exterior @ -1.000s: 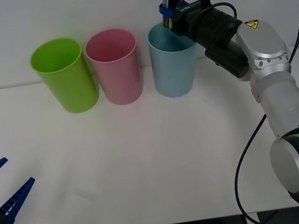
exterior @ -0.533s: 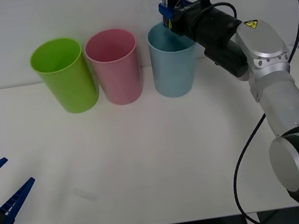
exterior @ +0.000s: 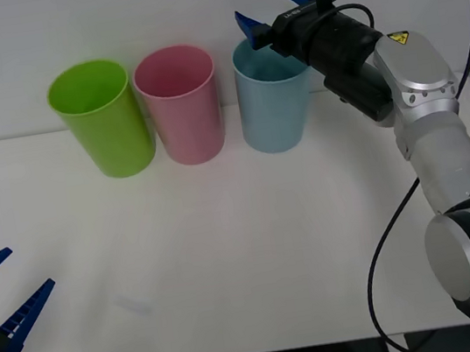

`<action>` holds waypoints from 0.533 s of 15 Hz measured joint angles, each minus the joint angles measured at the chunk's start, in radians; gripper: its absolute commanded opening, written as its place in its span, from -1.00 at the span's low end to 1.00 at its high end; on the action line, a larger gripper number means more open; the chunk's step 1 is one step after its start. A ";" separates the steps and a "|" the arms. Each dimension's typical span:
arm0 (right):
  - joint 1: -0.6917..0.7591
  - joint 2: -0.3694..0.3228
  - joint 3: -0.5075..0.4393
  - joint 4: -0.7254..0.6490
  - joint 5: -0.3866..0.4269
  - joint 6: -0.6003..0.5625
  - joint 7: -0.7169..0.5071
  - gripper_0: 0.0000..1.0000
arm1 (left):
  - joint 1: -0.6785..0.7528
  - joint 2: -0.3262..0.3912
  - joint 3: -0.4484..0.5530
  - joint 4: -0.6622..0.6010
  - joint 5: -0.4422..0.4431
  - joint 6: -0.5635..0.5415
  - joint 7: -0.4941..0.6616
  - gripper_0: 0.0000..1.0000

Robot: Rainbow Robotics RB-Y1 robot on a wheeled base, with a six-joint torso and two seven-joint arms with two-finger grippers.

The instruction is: Grasp the object on the table and drop it into the matching bin: aluminum can to the light blue bin, PET bottle to the pink bin.

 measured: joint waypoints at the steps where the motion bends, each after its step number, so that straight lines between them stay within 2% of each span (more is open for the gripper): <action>1: 0.004 -0.006 0.000 0.000 -0.008 -0.009 0.003 1.00 | 0.000 0.000 0.000 0.000 0.000 0.000 0.000 1.00; 4: 0.031 -0.023 0.000 -0.024 -0.020 -0.031 0.006 1.00 | 0.000 0.000 0.000 0.000 0.000 0.000 0.000 1.00; 8: 0.130 -0.049 0.005 -0.154 -0.029 -0.068 -0.008 1.00 | 0.000 0.000 0.000 0.000 0.000 0.000 0.000 1.00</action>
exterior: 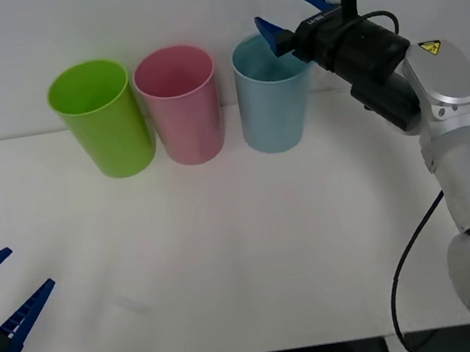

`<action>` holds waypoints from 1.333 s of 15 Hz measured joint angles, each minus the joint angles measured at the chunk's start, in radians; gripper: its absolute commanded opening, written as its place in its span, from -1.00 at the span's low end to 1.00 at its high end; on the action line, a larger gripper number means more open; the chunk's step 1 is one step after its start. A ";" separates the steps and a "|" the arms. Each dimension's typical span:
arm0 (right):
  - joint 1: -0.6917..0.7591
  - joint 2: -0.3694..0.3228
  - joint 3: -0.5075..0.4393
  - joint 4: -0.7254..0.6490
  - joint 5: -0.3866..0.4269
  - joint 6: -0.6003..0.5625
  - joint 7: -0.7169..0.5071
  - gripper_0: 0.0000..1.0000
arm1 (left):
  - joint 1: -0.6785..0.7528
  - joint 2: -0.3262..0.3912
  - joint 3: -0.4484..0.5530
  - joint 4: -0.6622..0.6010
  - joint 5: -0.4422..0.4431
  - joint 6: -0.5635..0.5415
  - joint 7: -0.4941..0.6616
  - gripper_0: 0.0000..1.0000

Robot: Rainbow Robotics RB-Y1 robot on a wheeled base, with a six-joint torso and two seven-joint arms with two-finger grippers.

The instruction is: Grasp the object on the table and drop it into the matching bin: aluminum can to the light blue bin, PET bottle to the pink bin.

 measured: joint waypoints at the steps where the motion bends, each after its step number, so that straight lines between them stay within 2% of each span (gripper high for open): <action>1: 0.026 -0.012 0.001 -0.032 -0.010 -0.023 -0.002 1.00 | 0.000 0.000 0.000 0.000 0.000 0.000 0.000 1.00; 5: 0.142 -0.074 0.001 -0.145 -0.070 -0.123 -0.002 1.00 | 0.000 0.000 0.000 0.000 0.000 0.000 0.000 1.00; 9: 0.293 -0.140 0.015 -0.283 -0.139 -0.152 0.002 1.00 | 0.000 0.000 0.000 0.000 0.000 0.000 0.000 1.00; 14: 0.491 -0.251 0.037 -0.432 -0.278 -0.193 0.036 1.00 | 0.000 0.000 0.000 0.000 0.000 0.000 0.000 1.00; 18: 0.634 -0.344 0.035 -0.491 -0.394 -0.258 0.169 1.00 | 0.000 0.000 0.000 0.000 0.000 0.000 0.000 1.00; 20: 0.685 -0.368 0.011 -0.495 -0.415 -0.319 0.215 1.00 | 0.000 0.000 0.000 0.000 0.000 0.000 0.000 1.00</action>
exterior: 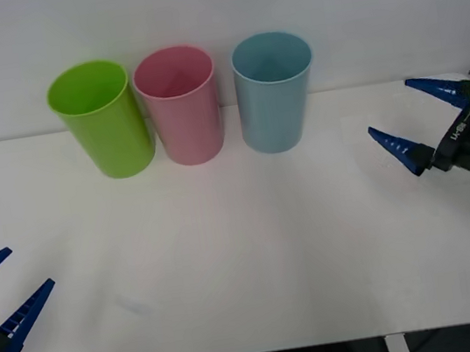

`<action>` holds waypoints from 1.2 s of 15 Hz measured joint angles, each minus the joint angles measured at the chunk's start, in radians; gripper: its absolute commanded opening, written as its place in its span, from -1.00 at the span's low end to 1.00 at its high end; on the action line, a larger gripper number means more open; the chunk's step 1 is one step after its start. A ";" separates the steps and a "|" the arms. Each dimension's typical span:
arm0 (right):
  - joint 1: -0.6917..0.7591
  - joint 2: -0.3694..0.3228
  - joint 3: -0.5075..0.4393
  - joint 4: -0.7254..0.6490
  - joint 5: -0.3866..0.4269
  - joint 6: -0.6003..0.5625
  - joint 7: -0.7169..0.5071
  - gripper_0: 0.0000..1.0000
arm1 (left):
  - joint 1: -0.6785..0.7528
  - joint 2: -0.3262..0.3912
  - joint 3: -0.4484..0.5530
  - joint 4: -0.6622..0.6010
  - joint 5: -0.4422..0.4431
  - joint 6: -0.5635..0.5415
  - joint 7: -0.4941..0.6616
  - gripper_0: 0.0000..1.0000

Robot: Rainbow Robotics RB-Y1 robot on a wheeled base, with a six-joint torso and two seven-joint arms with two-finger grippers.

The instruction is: Grasp the object on the table and drop it into the matching bin: aluminum can to the light blue bin, PET bottle to the pink bin.

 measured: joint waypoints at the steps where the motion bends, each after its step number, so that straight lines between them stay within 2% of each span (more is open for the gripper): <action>1: 0.024 -0.003 -0.022 -0.001 -0.001 -0.039 0.008 1.00 | 0.000 0.000 0.000 0.000 0.000 0.000 0.000 1.00; 8: 0.193 -0.007 -0.167 -0.009 0.003 -0.255 0.006 1.00 | 0.000 0.000 0.000 0.000 0.000 0.000 0.000 1.00; 11: 0.284 -0.006 -0.201 -0.055 0.001 -0.264 -0.012 1.00 | 0.000 0.000 0.000 0.000 0.000 0.000 0.000 1.00; 18: 0.430 -0.006 -0.211 -0.187 -0.017 -0.261 -0.112 1.00 | 0.000 0.000 0.000 0.000 0.000 0.000 0.000 1.00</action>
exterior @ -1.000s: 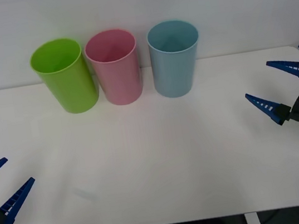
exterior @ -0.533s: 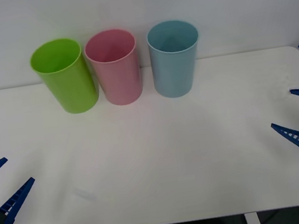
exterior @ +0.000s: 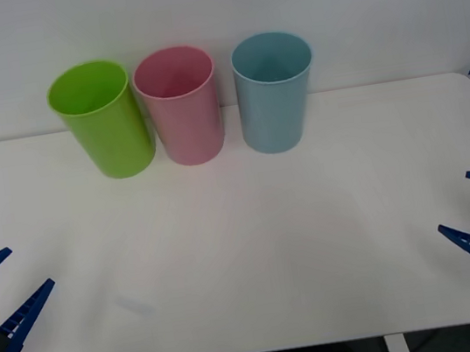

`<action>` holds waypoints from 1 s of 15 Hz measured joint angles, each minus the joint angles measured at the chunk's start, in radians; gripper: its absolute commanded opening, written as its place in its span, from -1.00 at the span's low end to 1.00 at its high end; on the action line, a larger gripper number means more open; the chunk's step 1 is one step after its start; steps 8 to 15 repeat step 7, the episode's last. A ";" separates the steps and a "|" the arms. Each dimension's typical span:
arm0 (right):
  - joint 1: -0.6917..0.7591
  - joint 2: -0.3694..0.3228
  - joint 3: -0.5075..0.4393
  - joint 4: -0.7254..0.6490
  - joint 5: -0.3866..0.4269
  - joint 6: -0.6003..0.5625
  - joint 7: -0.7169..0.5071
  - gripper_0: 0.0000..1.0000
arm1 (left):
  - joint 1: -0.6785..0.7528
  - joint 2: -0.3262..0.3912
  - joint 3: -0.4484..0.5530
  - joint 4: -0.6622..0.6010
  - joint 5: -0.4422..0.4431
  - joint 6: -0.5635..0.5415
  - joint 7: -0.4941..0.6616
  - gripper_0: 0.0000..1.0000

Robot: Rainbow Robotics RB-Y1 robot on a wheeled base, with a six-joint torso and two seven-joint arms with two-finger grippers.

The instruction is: Grasp the object on the table and drop it into the matching bin: aluminum can to the light blue bin, PET bottle to the pink bin.

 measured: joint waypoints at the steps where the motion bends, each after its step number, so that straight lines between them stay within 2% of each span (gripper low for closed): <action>1: 0.016 0.001 0.001 -0.014 0.000 0.000 -0.003 1.00 | 0.000 0.000 0.000 0.000 0.000 0.000 0.000 1.00; 5: 0.067 0.001 0.008 -0.021 0.002 0.000 -0.007 1.00 | 0.000 0.000 0.000 0.000 0.000 0.000 0.000 1.00; 15: 0.068 0.001 0.009 -0.021 0.002 0.000 -0.007 1.00 | 0.000 0.000 0.000 0.000 0.000 0.000 0.000 1.00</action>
